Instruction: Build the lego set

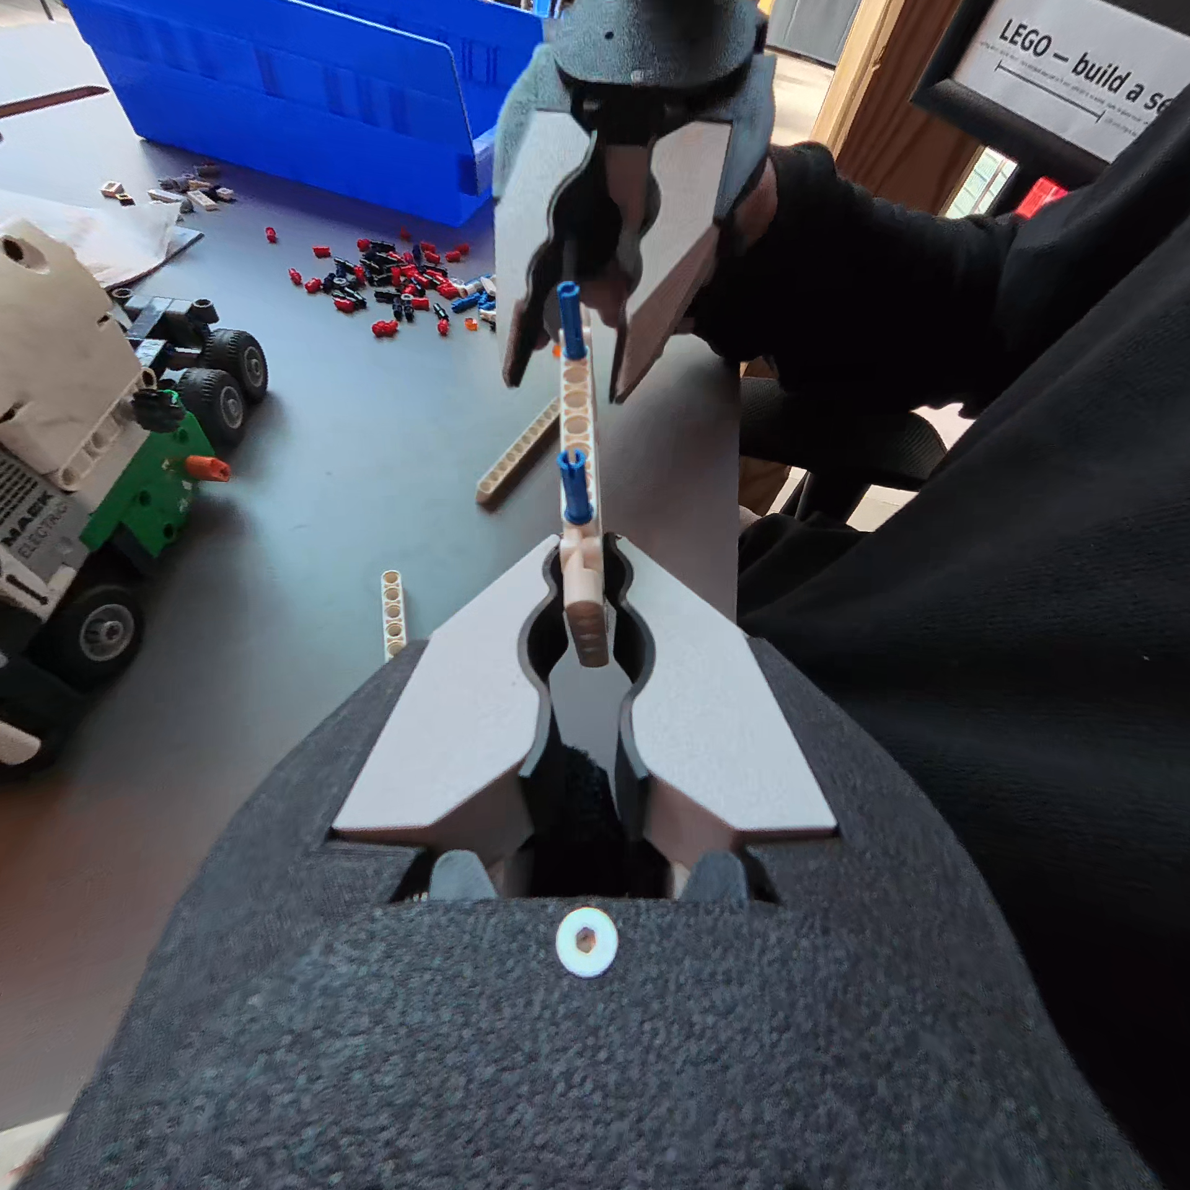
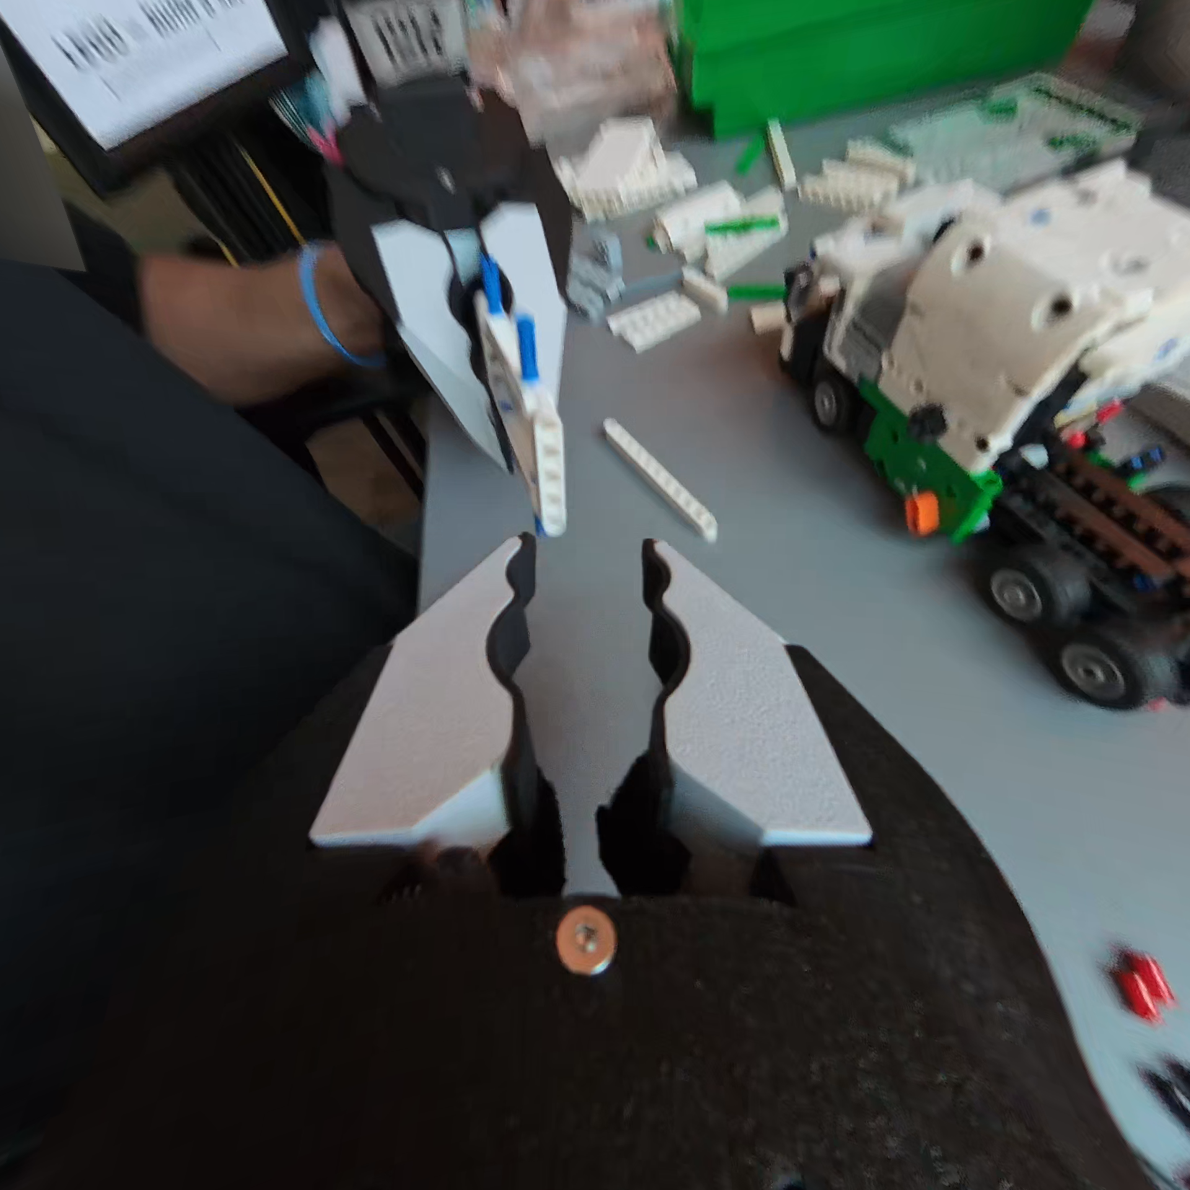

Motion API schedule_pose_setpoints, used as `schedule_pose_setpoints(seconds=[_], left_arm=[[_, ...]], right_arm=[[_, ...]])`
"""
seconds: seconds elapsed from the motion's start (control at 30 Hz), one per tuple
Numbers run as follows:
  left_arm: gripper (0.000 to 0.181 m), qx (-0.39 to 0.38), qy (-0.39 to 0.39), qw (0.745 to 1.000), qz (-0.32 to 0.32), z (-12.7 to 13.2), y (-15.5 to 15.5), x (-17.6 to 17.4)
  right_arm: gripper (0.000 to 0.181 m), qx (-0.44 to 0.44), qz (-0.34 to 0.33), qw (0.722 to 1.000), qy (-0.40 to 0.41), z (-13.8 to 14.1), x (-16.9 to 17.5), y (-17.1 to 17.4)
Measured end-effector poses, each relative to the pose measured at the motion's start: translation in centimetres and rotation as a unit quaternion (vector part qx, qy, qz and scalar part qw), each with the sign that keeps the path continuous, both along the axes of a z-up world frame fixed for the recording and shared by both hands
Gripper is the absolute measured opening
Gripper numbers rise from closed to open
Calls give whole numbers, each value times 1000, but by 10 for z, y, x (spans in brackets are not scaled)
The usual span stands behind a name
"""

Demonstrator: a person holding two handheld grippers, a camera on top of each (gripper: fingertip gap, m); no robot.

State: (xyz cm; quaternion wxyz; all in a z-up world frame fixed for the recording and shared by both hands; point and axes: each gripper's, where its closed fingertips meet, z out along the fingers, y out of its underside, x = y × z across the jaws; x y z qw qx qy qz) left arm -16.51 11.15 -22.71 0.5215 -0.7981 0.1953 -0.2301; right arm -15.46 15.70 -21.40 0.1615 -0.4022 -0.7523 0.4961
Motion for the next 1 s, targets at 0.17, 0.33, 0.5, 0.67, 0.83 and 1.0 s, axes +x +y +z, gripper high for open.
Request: schedule_pose_setpoints(seconds=[0.17, 0.33, 0.5, 0.67, 0.83, 1.0], left_arm=[[7, 26, -13, 999, -20, 9, -3, 9], [12, 118, -108, 987, 3, 46, -3, 1], [15, 158, -200, 966, -31, 69, -8, 11], [6, 183, -176, 967, -8, 70, -4, 12], [5, 195, -163, 967, 3, 71, -2, 12], [5, 197, -147, 969, -4, 69, -4, 15]], right_arm=[[7, -66, 37, 995, 63, 21, -10, -33], [6, -132, 44, 984, 112, 38, -9, -46], [6, -149, 43, 979, 131, 39, -9, -57], [6, -174, 44, 974, 136, 45, -9, -60], [6, -202, 38, 969, 137, 47, -9, -60], [6, -203, 50, 969, 134, 42, -7, -66]])
